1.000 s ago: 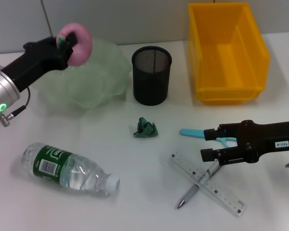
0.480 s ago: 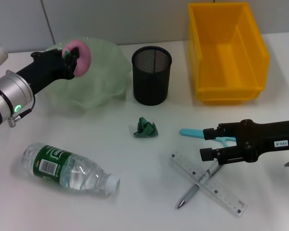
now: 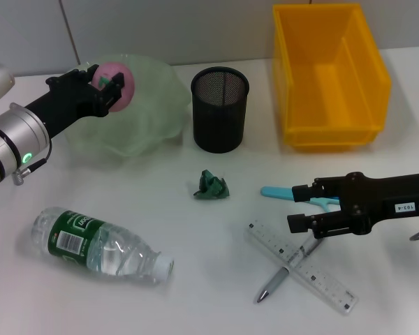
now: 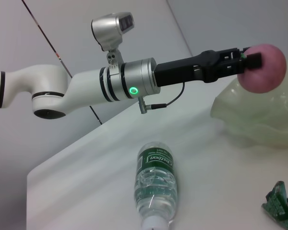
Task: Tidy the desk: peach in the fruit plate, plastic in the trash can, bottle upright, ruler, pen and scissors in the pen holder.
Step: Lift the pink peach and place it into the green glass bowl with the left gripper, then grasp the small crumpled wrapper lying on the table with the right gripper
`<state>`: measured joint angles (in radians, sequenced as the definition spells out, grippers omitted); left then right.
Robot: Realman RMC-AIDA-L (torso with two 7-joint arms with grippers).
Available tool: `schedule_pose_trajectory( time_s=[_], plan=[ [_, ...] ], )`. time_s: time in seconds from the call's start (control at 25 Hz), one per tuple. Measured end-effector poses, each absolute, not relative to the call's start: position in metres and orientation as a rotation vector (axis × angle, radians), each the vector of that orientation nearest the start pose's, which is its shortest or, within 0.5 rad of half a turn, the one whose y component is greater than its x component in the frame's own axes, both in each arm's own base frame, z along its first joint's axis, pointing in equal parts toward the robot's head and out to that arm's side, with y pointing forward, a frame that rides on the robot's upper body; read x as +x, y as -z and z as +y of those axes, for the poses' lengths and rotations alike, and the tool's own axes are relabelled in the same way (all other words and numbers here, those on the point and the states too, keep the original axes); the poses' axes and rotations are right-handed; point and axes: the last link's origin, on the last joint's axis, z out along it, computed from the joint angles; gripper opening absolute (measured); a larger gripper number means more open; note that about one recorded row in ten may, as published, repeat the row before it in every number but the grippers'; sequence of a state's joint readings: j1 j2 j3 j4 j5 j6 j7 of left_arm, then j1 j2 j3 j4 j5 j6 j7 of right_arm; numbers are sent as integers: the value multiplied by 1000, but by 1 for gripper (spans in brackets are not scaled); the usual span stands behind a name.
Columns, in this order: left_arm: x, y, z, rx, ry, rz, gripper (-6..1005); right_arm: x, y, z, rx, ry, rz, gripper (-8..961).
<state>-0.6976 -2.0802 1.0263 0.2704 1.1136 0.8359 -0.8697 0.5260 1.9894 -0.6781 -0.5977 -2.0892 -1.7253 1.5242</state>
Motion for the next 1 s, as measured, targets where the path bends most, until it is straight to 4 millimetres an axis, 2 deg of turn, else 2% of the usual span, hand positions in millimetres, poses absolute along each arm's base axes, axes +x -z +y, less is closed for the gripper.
schedule_pose_trajectory(
  time_s=[0.24,0.4,0.64,0.92,1.0],
  plan=[
    [-252,36,419,-2138,647,-613,523,278,-20,308,-2866,-671,865,785],
    [-252,36,418,-2138,651,-613,726,278,-19,308,-2867,-673,865,785],
    [-250,35,419,-2137,671,-608,851,279,-18,308,-2859,-670,870,785],
    [-246,34,416,-2148,715,-599,852,279,-18,308,-2856,-668,872,785],
    [-238,28,407,-2192,839,-592,852,279,-18,308,-2856,-669,872,785]
  ],
)
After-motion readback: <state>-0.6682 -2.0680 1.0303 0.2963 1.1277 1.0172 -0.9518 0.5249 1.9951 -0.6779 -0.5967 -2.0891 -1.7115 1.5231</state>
